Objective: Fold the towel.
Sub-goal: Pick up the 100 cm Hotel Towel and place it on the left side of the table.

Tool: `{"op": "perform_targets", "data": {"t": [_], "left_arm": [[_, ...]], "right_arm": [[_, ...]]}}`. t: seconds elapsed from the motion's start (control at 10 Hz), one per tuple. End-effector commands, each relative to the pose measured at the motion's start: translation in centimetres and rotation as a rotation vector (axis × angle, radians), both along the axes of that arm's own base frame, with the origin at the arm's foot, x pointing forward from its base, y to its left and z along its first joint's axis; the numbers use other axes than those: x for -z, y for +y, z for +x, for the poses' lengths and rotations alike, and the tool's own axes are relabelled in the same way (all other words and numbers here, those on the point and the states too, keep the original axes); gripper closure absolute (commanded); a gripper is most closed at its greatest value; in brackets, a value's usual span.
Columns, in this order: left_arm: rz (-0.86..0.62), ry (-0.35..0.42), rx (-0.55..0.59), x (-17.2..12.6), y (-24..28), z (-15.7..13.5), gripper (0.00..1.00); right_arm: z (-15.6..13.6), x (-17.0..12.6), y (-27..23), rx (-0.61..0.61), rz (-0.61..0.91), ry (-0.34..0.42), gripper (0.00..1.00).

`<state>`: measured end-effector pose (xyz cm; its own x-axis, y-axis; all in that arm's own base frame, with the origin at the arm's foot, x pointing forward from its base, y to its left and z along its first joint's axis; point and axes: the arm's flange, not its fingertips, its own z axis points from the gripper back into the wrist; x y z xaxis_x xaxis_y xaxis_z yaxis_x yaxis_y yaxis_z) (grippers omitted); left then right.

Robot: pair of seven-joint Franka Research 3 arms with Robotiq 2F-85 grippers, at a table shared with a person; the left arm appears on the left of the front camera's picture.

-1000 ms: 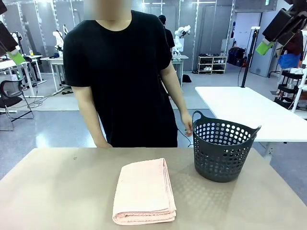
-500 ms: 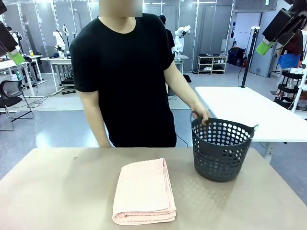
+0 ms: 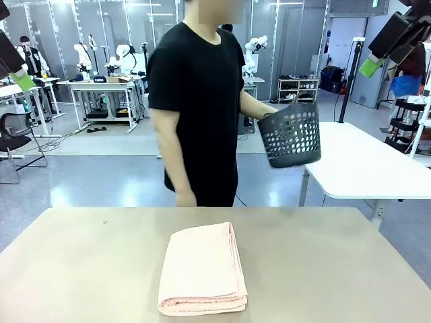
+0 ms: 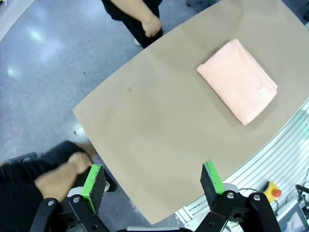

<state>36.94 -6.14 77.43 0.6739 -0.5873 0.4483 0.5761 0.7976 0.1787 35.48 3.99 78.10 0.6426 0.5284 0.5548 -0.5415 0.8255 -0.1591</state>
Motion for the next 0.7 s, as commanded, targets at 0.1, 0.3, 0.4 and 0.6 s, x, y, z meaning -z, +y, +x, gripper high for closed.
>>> {"op": "perform_targets", "data": {"t": [0.1,0.3,0.4,0.6], "left_arm": [[0.002,-0.001,0.0,-0.09,0.0,-0.06,0.0],[0.002,-0.001,0.0,-0.09,0.0,-0.06,0.0],[0.002,-0.001,0.0,-0.09,0.0,-0.06,0.0],[0.002,-0.001,0.0,-0.09,0.0,-0.06,0.0]], "right_arm": [[-0.01,0.03,-0.06,-0.001,-0.001,0.0,0.0],[-0.01,0.03,-0.06,-0.001,-0.001,0.0,0.0],[-0.01,0.03,-0.06,-0.001,-0.001,0.0,0.0],[-0.01,0.03,-0.06,-0.001,-0.001,0.0,0.0]]}}
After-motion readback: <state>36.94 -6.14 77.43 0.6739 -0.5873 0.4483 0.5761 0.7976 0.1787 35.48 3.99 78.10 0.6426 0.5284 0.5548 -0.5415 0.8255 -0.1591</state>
